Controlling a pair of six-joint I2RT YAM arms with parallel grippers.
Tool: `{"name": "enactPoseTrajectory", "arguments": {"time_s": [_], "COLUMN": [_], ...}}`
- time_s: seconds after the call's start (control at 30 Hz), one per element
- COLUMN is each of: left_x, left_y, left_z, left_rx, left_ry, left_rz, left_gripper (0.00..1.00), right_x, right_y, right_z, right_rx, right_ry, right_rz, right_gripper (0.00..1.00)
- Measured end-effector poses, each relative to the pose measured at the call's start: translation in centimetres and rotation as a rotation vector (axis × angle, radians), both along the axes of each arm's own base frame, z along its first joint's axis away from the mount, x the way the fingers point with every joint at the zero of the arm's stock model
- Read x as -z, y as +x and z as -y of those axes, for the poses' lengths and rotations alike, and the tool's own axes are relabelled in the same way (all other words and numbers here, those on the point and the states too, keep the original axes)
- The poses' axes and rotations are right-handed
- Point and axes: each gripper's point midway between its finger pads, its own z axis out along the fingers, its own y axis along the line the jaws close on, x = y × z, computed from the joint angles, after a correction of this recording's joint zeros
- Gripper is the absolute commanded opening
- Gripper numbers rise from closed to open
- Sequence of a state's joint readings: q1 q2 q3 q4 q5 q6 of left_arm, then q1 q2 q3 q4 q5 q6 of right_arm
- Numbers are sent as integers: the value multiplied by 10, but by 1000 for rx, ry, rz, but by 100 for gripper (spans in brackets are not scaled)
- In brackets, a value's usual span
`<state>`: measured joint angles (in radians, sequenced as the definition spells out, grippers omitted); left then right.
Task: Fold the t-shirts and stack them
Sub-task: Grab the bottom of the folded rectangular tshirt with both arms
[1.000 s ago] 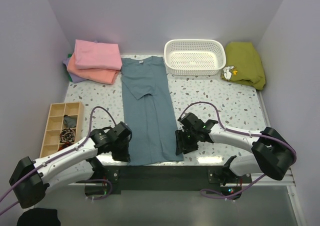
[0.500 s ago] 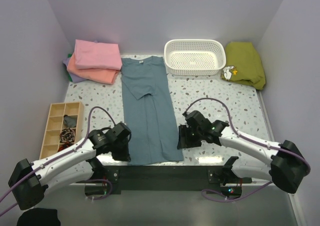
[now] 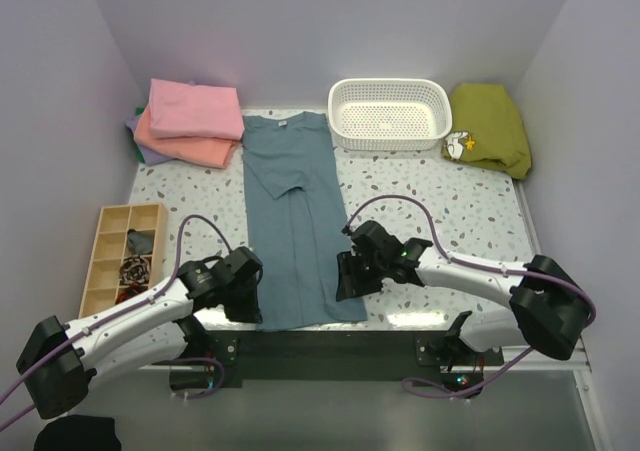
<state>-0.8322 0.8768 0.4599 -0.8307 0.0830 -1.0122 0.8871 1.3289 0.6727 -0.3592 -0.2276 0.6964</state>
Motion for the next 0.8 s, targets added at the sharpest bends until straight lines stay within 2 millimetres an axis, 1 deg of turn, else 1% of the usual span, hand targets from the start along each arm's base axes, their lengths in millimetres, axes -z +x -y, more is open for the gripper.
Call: {"name": "enactPoseTrajectory", "arguments": {"time_s": [0.1, 0.17, 0.37, 0.5, 0.6, 0.73, 0.8], "left_x": [1, 2, 3, 3, 2, 2, 2], "left_y": [0, -1, 0, 1, 1, 1, 1], "left_z": [0, 0, 1, 2, 2, 3, 3], "left_rx": [0, 0, 1, 1, 1, 0, -1], "left_ry": [-2, 0, -5, -11, -15, -22, -23], "left_rz": [0, -3, 1, 5, 5, 9, 9], "left_gripper": [8, 8, 8, 8, 8, 8, 8], "right_x": [-3, 0, 26, 25, 24, 17, 10], "right_y": [-8, -15, -32, -36, -43, -46, -42], "right_z": [-9, -13, -15, -30, -34, -24, -18], "right_rx": [-42, -68, -131, -192, -244, -259, -245], "right_ry": [24, 24, -71, -107, -125, -154, -168], "right_rz": [0, -9, -67, -45, -17, 11, 41], "right_gripper": [48, 49, 47, 46, 48, 49, 49]}}
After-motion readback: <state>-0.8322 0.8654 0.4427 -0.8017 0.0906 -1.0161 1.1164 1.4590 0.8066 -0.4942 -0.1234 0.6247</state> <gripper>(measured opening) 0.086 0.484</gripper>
